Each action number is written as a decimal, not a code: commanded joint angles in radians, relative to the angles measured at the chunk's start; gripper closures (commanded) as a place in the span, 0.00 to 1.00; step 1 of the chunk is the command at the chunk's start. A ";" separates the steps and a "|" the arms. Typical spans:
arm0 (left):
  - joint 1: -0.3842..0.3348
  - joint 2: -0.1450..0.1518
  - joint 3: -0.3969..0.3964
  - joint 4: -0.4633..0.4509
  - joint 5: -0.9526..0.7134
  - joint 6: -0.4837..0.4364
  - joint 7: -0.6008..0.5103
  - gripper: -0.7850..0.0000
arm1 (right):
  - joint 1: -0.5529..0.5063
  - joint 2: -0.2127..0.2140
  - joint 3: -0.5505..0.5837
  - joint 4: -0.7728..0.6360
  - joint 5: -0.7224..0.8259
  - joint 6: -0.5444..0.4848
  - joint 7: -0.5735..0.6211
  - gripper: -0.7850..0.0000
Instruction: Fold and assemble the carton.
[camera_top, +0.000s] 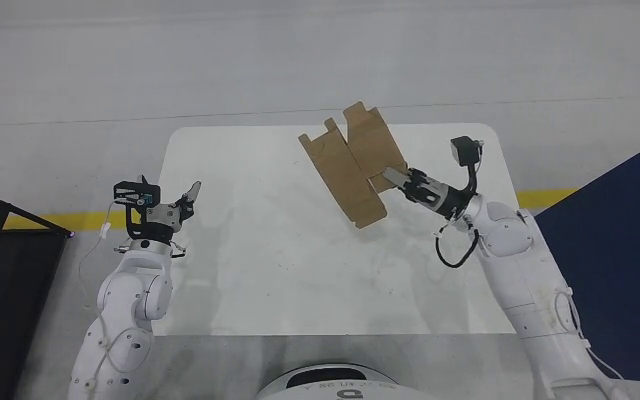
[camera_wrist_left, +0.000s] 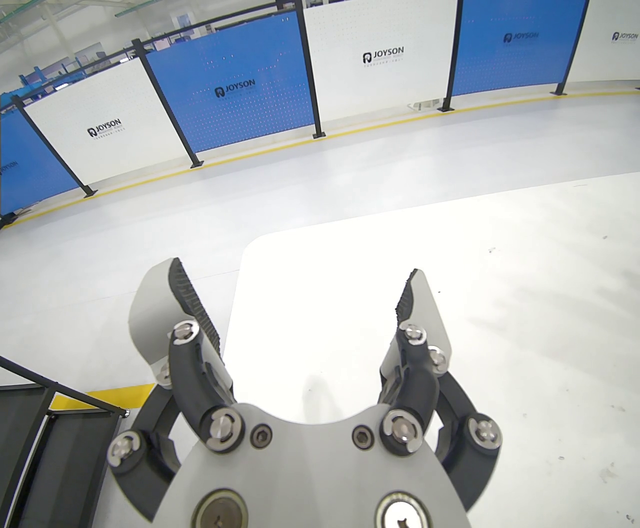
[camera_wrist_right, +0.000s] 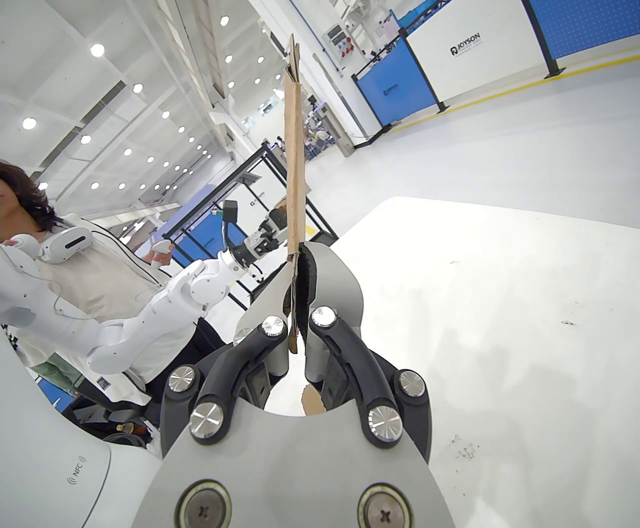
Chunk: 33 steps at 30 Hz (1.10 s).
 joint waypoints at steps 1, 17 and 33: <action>0.000 0.000 0.000 0.000 0.000 0.000 0.000 0.00 | 0.032 -0.010 -0.080 0.011 0.270 0.062 0.061 1.00; 0.000 0.000 0.000 0.000 0.000 0.000 0.000 0.00 | 0.321 -0.150 -0.385 0.394 1.772 0.933 0.703 1.00; 0.000 0.000 0.000 0.000 0.000 0.000 0.000 0.00 | 0.308 -0.252 -0.549 0.420 1.981 1.267 0.669 1.00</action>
